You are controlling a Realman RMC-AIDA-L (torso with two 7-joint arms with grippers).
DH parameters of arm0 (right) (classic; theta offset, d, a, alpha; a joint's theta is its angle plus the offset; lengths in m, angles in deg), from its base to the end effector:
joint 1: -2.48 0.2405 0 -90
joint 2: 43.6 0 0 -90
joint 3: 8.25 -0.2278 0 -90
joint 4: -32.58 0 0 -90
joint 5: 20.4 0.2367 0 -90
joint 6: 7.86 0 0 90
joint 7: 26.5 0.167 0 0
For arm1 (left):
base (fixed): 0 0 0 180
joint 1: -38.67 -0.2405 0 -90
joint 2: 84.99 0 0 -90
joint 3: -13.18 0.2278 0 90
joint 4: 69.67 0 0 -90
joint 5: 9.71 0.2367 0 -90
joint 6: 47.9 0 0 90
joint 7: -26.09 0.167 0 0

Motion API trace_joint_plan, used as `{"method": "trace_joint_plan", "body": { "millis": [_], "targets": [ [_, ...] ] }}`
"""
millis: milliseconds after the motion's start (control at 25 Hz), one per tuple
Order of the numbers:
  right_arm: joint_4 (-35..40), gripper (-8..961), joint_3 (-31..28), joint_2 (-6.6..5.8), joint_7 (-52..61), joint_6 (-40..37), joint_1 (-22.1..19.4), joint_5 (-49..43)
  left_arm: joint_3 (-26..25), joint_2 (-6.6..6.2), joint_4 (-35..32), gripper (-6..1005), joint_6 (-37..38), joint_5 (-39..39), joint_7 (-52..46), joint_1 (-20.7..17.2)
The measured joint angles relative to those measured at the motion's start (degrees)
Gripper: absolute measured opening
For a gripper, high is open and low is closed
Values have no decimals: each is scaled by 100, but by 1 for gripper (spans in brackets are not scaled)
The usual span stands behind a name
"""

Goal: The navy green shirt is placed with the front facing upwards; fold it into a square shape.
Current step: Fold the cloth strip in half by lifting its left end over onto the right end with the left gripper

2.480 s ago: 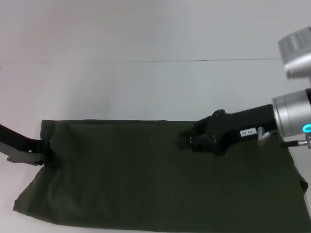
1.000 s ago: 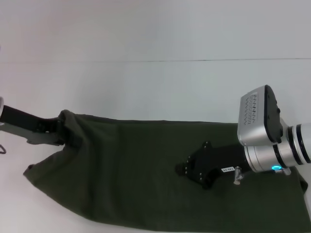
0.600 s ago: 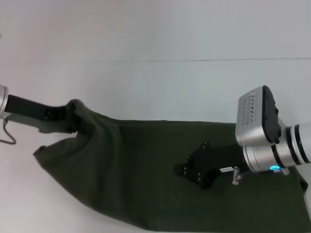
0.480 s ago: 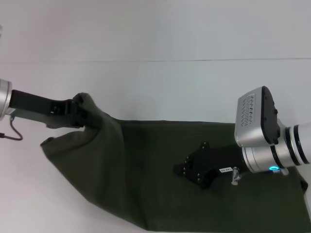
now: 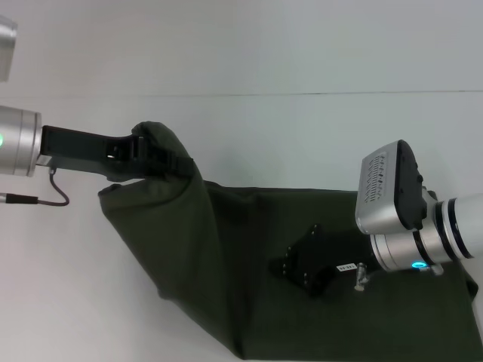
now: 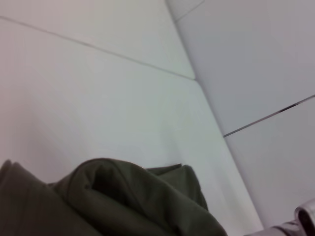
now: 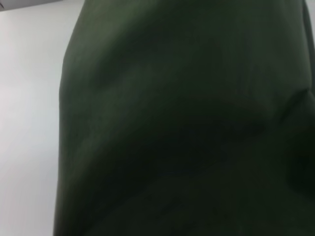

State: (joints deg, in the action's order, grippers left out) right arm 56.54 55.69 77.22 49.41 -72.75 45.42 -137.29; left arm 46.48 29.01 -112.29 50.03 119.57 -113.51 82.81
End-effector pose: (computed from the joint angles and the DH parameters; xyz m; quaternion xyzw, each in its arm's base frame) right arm 0.2237 0.3656 -0.1149 -0.9888 0.1180 0.0474 0.0788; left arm -0.1945 0.3896 0.0425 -0.8091 -0.5614 -0.1738 0.0007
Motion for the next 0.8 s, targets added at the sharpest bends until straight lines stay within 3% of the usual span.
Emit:
{"method": "trace_joint_plan", "body": {
  "millis": [520, 800],
  "targets": [
    [-346, -1, 69, 20, -239, 299, 160, 299, -3, 157, 9, 77, -28, -438, 147, -19],
    [-477, -2, 745, 21, -386, 652, 177, 1256, 10, 157, 26, 77, -29, -503, 167, -35]
  ]
}}
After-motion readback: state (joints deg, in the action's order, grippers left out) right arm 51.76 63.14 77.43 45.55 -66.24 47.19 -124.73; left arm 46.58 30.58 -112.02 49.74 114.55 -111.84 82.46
